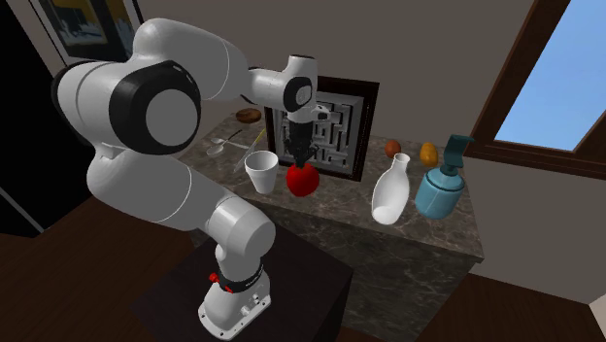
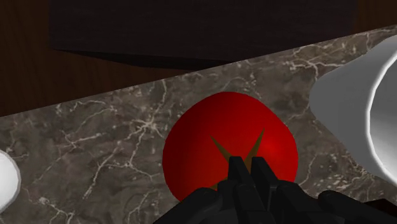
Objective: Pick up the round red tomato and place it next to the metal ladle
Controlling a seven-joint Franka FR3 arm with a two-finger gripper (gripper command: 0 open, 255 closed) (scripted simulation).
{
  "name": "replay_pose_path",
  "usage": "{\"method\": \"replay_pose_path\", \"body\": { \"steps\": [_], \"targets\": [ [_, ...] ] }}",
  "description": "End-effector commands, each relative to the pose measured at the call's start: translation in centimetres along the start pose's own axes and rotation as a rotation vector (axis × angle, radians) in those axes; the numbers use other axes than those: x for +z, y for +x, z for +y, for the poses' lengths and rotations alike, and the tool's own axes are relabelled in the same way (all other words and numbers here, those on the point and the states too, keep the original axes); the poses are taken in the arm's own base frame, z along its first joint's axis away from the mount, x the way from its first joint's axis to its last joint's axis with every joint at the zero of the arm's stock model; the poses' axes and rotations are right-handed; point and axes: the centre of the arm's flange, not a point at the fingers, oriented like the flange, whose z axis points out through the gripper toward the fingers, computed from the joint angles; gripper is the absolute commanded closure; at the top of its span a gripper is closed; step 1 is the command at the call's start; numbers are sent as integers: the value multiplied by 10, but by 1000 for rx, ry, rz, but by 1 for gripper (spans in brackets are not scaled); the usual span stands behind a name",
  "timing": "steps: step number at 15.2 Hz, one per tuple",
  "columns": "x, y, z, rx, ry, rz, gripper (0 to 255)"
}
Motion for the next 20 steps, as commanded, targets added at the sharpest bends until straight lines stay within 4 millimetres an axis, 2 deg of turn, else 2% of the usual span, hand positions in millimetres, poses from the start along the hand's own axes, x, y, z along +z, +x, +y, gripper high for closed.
{"method": "replay_pose_path", "body": {
  "steps": [1,20],
  "targets": [
    [-10,-1,0,0,0,0,255],
    [-110,-11,3,0,0,0,255]
  ]
}}
